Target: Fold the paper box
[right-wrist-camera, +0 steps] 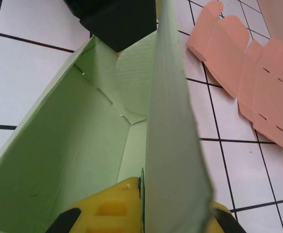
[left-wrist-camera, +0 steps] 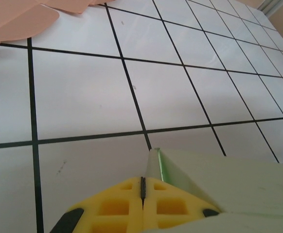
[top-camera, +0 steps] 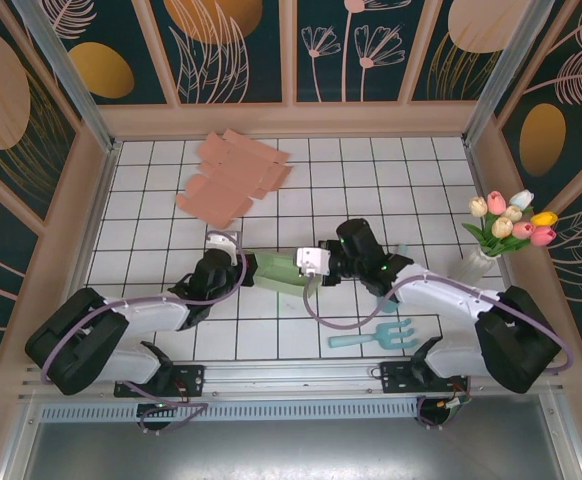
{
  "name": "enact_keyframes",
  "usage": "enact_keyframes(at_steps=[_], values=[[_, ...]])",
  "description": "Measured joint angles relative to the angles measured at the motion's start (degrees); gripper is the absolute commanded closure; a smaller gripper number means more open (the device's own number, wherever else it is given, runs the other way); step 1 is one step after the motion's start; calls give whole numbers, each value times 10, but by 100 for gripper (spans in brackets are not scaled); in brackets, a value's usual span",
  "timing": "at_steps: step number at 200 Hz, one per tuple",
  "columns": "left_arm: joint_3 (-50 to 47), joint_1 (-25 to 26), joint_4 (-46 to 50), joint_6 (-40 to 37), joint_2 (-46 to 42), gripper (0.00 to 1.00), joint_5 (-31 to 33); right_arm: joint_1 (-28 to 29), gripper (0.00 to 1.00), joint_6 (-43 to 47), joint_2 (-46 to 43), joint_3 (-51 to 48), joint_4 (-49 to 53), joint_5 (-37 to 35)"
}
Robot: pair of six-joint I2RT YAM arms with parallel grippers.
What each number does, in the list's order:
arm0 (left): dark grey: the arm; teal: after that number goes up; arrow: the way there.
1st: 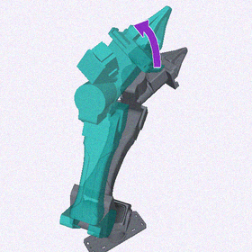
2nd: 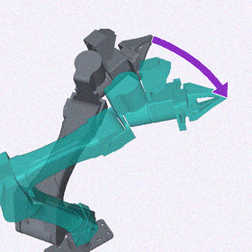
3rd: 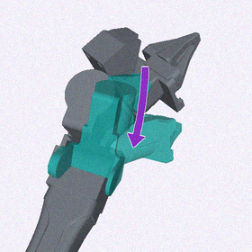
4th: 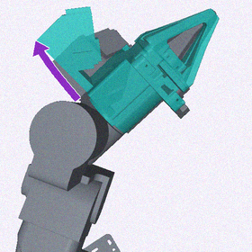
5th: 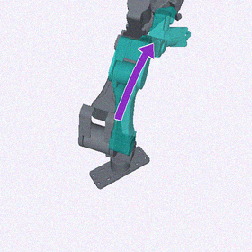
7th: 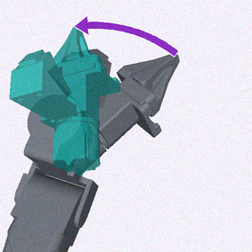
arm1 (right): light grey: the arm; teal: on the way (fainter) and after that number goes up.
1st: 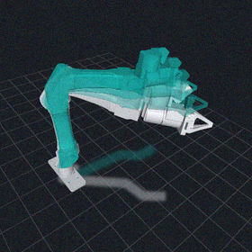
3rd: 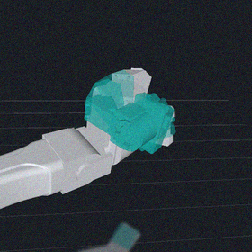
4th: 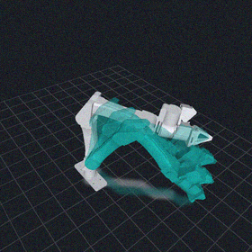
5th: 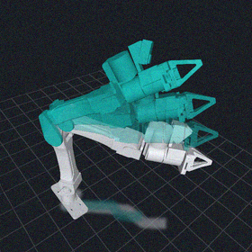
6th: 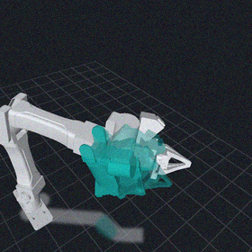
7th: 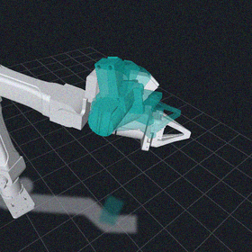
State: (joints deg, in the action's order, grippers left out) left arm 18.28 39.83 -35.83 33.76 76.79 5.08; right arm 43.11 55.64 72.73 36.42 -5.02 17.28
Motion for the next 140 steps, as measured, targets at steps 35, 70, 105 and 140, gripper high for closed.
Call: enact_keyframes(at_steps=[35,70,105,140], values=[[-6,23,48,0,-49,87,45,52,89,15,-33,-22,7,-73],[-7,34,127,0,-130,83,116,100,87,25,-31,-38,9,-141],[-7,33,186,5,-176,83,163,134,87,28,-22,-39,22,-186],[-7,34,216,10,-223,76,167,170,69,37,-16,-39,57,-223]])
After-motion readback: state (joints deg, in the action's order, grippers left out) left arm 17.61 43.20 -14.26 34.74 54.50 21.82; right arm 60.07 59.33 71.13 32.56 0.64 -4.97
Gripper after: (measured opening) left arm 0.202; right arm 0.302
